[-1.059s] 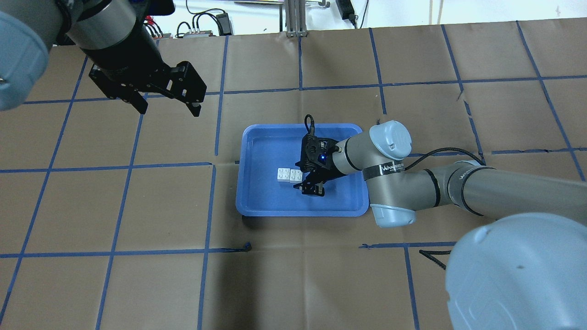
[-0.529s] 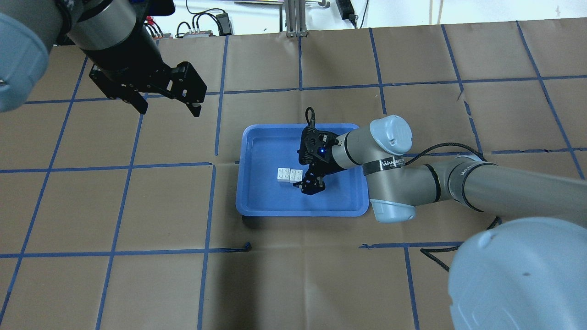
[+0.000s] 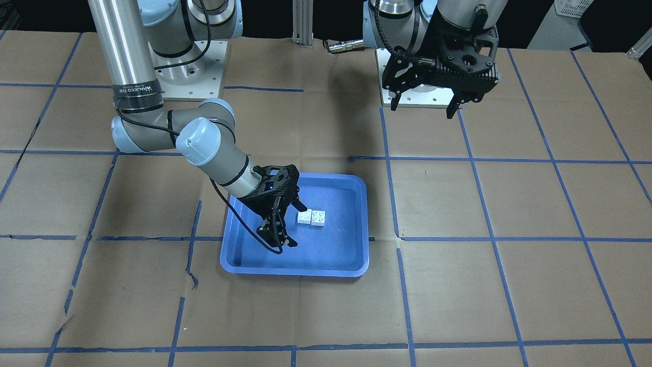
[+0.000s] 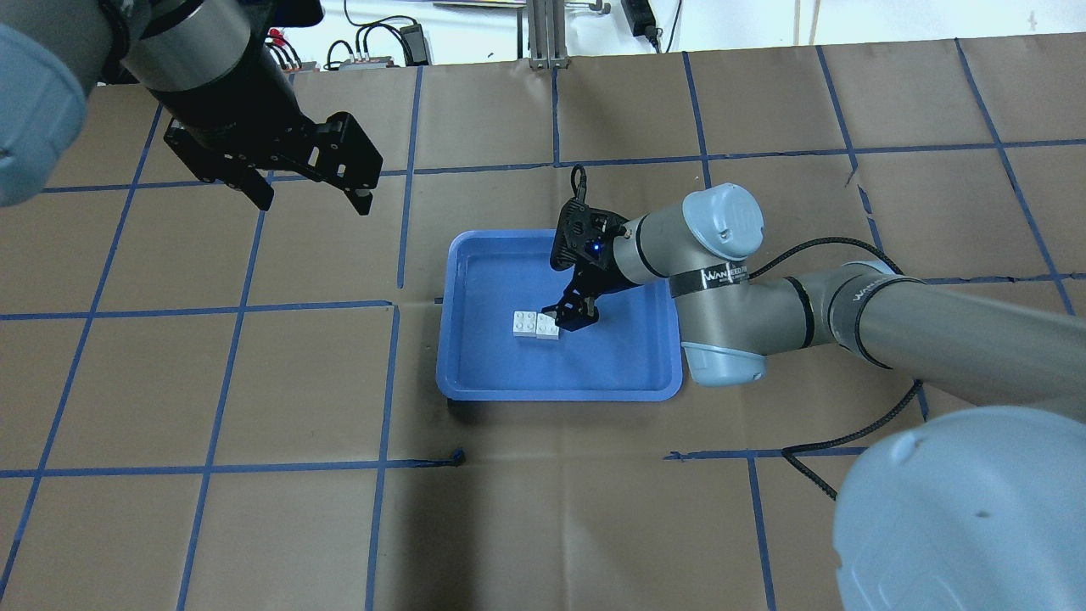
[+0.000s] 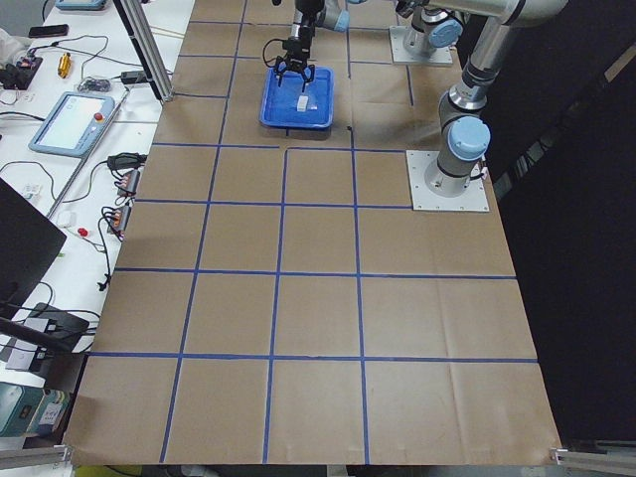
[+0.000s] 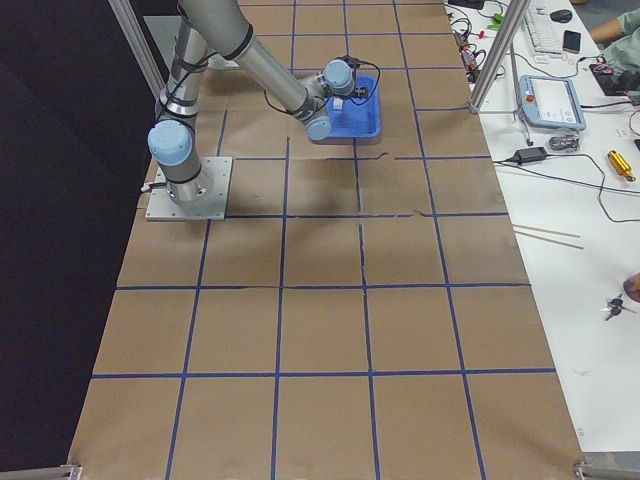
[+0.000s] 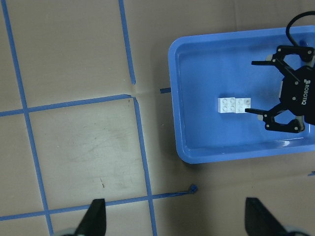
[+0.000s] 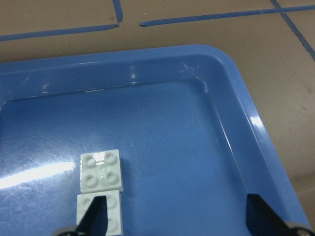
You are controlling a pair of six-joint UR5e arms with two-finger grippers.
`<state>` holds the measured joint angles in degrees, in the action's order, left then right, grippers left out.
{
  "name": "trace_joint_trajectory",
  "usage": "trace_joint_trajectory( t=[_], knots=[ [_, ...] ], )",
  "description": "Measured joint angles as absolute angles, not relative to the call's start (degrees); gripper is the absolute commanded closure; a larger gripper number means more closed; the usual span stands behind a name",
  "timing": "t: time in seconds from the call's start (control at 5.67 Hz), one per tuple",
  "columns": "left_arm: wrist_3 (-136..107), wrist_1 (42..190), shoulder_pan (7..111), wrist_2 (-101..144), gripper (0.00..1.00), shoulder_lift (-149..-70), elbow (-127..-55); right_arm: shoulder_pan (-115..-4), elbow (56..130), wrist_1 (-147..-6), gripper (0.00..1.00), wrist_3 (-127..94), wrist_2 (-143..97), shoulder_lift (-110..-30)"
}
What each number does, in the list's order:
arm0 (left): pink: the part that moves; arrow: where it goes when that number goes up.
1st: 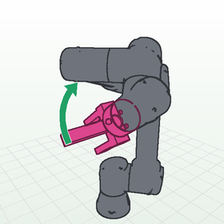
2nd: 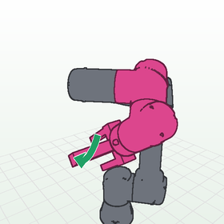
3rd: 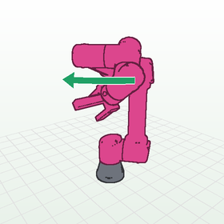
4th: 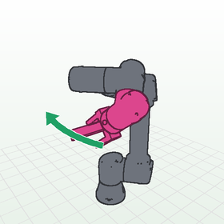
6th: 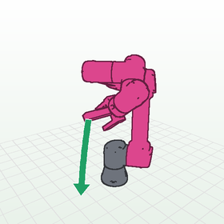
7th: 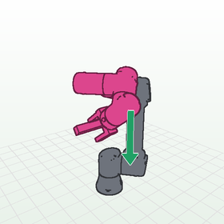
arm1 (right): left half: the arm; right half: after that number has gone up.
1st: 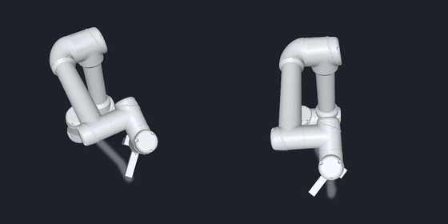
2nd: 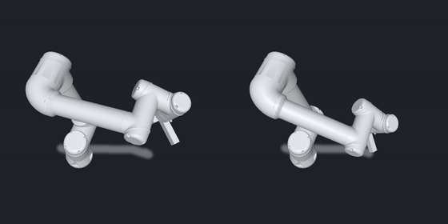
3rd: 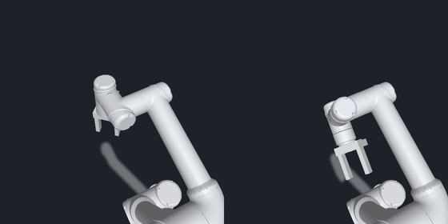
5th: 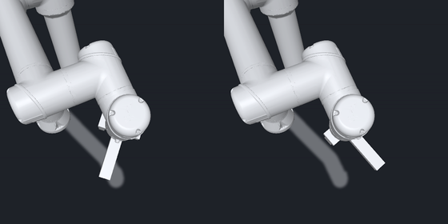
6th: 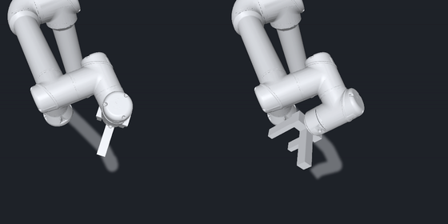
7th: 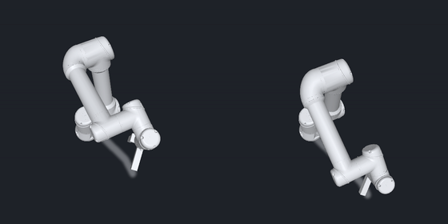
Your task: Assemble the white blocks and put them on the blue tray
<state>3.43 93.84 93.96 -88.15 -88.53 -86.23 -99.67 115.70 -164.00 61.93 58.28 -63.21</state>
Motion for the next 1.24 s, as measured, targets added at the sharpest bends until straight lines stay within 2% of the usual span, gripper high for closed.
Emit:
trace_joint_trajectory(
  t=[0.18, 0.88, 1.24],
  knots=[
    [3.43, 93.83, 93.95, -88.15, 0.0, -88.57, -86.22, -99.35, 114.05, -159.47, 0.0, 61.56, 60.43, -64.71],
    [3.43, 93.84, 93.96, -88.01, 0.0, -88.51, -86.14, -95.25, 99.74, -129.67, 0.0, 59.94, 72.1, -69.66],
    [3.43, 93.81, 93.95, -87.98, 0.0, -88.51, -86.13, -92.72, 94.34, -118.6, 0.0, 47.21, 81.68, -73.15]
  ],
)
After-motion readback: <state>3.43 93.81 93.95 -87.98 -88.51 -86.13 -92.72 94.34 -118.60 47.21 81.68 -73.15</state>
